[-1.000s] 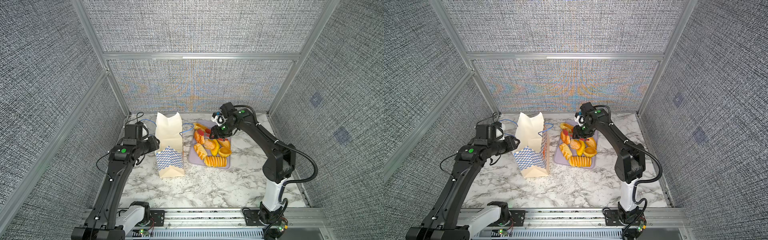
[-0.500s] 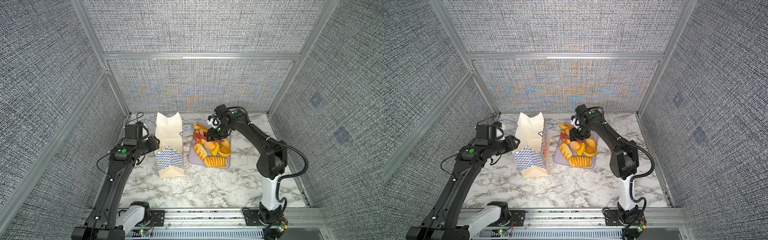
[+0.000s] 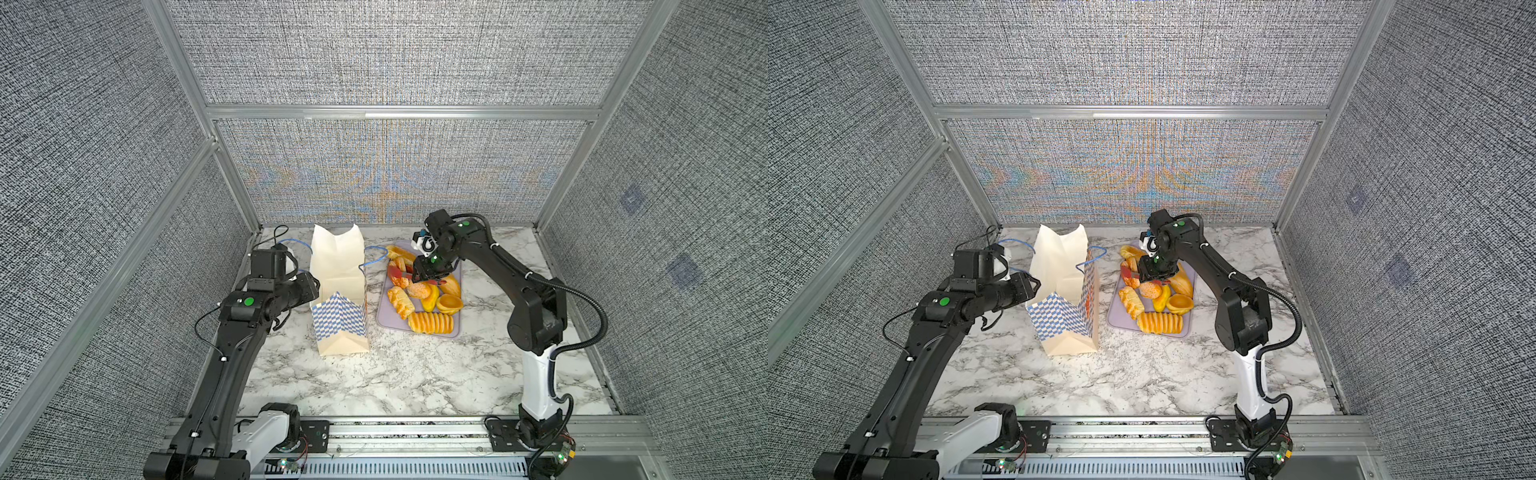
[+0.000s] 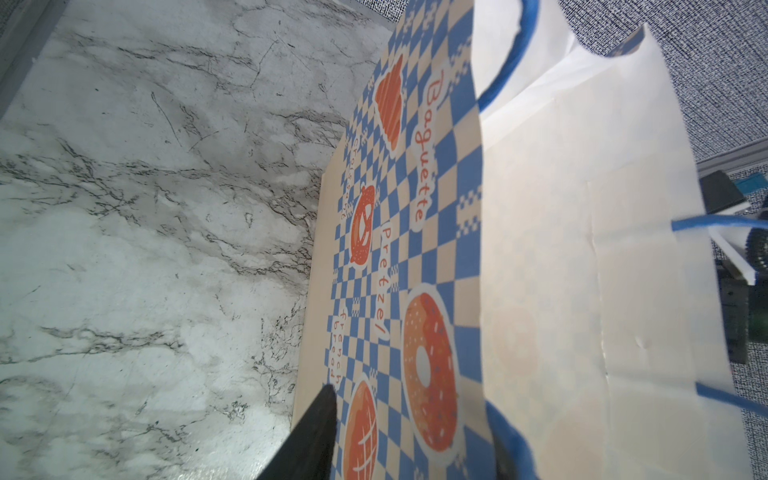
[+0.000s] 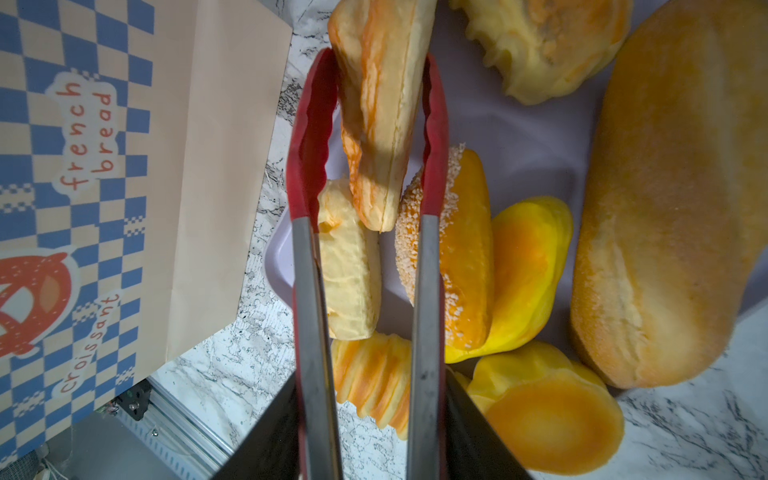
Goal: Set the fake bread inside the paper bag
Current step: 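Lower the tongs onto the tray and pinch a long bread roll, then lift the pinched pastry with the tongs up off the tray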
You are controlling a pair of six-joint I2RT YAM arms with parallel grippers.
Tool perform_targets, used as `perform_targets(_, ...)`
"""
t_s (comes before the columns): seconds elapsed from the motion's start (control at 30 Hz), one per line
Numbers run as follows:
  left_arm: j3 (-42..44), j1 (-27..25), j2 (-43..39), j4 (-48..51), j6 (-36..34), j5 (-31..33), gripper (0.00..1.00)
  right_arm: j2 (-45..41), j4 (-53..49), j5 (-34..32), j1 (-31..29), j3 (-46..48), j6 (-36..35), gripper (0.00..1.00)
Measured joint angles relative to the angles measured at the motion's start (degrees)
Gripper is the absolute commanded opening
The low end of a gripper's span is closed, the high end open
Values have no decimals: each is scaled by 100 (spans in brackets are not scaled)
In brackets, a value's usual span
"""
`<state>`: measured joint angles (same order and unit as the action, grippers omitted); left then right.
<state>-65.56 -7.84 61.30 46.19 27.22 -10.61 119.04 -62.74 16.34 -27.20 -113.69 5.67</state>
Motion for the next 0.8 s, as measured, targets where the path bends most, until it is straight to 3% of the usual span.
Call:
perform_targets(0.4, 13, 0, 26, -20, 22, 13, 68, -308, 2, -125, 9, 151, 7, 39)
perform_targets(0.63, 11, 0, 20, -20, 24, 15, 67, -616, 7, -195, 9, 256, 35, 38)
perform_targets(0.8, 11, 0, 13, -20, 28, 13, 61, -866, 7, -240, 13, 354, 70, 37)
